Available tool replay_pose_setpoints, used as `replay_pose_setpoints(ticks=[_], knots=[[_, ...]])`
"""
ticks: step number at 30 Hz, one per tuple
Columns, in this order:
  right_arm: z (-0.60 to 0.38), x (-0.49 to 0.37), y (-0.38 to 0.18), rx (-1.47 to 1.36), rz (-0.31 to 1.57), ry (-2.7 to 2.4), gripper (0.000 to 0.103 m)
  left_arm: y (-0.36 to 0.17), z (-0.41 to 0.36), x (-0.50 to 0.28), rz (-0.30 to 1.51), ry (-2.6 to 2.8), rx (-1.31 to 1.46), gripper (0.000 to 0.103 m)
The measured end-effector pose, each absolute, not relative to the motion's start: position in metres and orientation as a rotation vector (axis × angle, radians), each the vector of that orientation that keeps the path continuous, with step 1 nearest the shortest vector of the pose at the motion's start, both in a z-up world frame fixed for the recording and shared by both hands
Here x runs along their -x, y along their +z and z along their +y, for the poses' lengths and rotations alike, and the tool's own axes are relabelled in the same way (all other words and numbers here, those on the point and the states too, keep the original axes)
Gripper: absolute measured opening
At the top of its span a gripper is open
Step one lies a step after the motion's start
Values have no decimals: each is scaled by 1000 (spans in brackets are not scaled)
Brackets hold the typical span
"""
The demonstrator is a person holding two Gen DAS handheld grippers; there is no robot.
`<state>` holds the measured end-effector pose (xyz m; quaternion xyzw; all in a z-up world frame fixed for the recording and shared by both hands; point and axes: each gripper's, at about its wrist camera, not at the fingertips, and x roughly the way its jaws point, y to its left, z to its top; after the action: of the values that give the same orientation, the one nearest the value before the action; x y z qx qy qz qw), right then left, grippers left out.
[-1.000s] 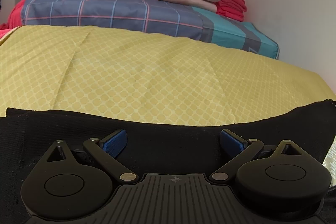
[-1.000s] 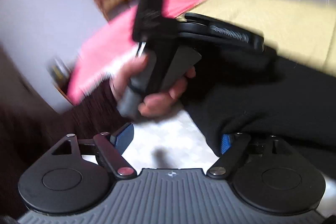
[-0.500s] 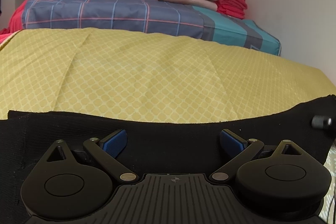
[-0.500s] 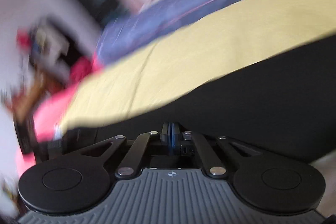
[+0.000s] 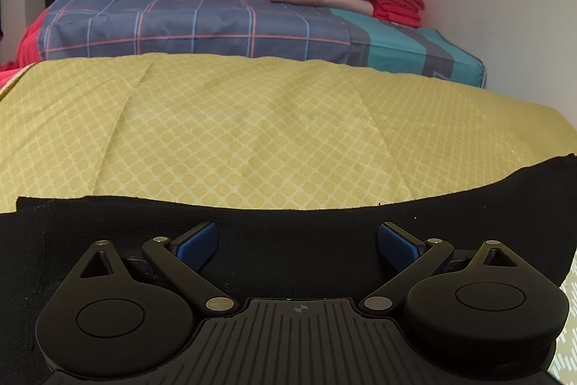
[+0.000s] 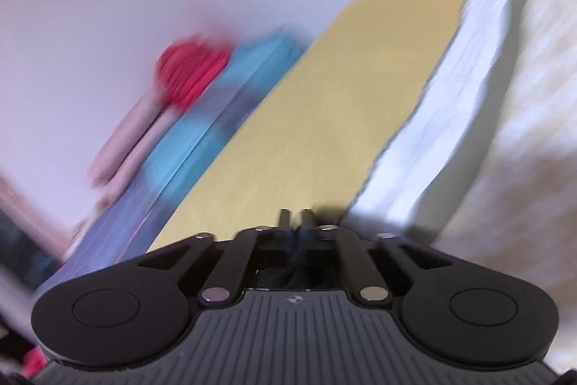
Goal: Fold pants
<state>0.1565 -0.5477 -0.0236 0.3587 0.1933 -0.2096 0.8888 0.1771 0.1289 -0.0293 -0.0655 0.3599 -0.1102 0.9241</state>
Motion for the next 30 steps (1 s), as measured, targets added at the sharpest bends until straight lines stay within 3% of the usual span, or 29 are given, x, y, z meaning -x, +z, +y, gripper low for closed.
replay_pose_setpoints(ticks=[1,2,13,18,19,20,30], knots=[[-543,-146,-17,-724,378,-444,60,-29,129,-177,739,-225,132,103],[-539,-134,-10,-714,372,-431,72,-29,129,-177,738,-225,130,103],[-468,-95,-16,-806,699,-255,75,-29,119,-175,738,-181,65,103],[-465,-112,-17,-777,691,-238,86,-30,115,-174,741,-157,21,103],[-462,-117,-16,-762,686,-236,95,-31,114,-175,741,-156,19,103],[-461,-122,-14,-761,680,-223,98,-31,114,-174,741,-156,18,103],[-454,-148,-29,-646,562,-258,95,-30,115,-174,740,-157,24,103]])
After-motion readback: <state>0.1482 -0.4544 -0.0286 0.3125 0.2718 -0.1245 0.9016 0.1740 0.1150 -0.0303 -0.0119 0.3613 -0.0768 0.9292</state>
